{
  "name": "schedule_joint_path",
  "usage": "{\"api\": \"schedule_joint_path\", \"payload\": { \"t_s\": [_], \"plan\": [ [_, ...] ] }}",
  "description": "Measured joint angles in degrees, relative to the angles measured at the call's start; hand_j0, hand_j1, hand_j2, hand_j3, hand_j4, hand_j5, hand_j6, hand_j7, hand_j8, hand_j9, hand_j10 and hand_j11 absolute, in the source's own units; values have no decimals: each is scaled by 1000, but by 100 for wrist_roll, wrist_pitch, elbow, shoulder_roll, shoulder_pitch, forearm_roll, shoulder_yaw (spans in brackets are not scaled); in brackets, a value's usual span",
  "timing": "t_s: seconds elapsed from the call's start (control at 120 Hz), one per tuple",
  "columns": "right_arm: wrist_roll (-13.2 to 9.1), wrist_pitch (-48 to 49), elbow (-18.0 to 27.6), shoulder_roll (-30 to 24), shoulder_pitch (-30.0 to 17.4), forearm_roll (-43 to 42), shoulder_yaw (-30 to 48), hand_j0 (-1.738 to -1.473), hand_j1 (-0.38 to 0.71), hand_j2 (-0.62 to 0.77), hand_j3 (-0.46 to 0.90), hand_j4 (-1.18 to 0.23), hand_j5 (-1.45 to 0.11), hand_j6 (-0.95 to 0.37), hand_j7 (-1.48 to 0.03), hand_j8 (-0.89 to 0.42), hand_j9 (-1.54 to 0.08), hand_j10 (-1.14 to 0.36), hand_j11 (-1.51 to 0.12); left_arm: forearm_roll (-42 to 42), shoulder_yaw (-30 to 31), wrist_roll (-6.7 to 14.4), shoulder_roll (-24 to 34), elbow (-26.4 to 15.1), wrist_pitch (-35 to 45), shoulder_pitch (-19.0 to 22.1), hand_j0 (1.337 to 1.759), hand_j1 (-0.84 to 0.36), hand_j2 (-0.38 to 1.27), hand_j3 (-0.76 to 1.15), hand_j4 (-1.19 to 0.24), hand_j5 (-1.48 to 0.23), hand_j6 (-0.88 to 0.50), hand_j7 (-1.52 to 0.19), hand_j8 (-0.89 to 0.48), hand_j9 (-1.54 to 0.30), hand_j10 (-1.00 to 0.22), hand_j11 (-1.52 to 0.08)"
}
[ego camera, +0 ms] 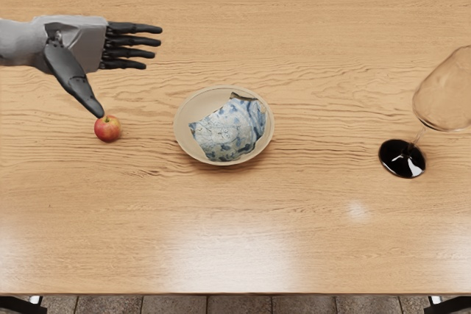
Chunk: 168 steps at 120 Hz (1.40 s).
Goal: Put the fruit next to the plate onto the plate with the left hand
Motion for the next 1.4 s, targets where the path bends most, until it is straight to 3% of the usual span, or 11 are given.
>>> {"api": "schedule_joint_path", "payload": {
  "t_s": [0.108, 0.267, 0.467, 0.683, 0.867, 1.067, 1.4],
  "plan": [
    [-3, -1, 1, 0, -23, -9, -76, -1656, -349, 0, 0, 0, 0, 0, 0, 0, 0, 0, 0, 306, -18, 53, -37, 2, 142, -50, 1656, 349, 0, 0, -1, 0, -1, 0, -1, 0, -1, 0],
    [-4, -1, 0, 0, -41, -6, -113, -1657, -349, 0, 0, 0, 0, 0, 0, 0, 0, 0, 0, 1669, 56, 81, -55, 32, 1582, 35, 1657, 349, 0, 0, -2, 0, -2, 0, -2, 0, -2, 0],
    [-4, -1, 0, 0, -45, -4, -122, -1658, -349, 0, 0, 0, 0, 0, 0, 0, 0, 0, 0, 2340, 165, 102, -208, 77, 2421, 421, 1658, 349, 1, 0, -3, 0, -4, 0, -4, 0, -3, 0],
    [-4, -1, 1, 0, -46, -4, -125, -1658, -349, 0, 0, 0, 0, 0, 0, 0, 0, 0, 0, 2946, 1104, 224, -1104, 167, 4441, 360, 1658, 349, 1, 0, -3, -1, -4, 0, -4, 0, -3, 0],
    [-4, -1, 0, 0, -46, -5, -123, -1658, -349, 0, 0, 0, 0, 0, 0, 0, 0, 0, 0, 3161, 1851, 312, -2021, 629, 5714, 353, 1658, 332, 5, 0, -18, -20, -19, -20, -19, -20, -18, -20],
    [-4, -1, -1, 0, -46, -4, -123, -1658, -349, 0, 0, 0, 0, 0, 0, 0, 0, 0, 0, 3201, 2345, 485, -2395, 939, 6209, 369, 1658, 236, 21, 0, -97, -124, -98, -124, -98, -124, -97, -124],
    [-4, -1, -1, 0, -46, -5, -124, -1658, -349, 0, 0, 0, 0, 0, 0, 0, 0, 0, 0, 3328, 2685, 728, -2468, 886, 6442, 415, 1658, 88, 46, 0, -220, -284, -221, -284, -221, -284, -220, -284]
  ]
}}
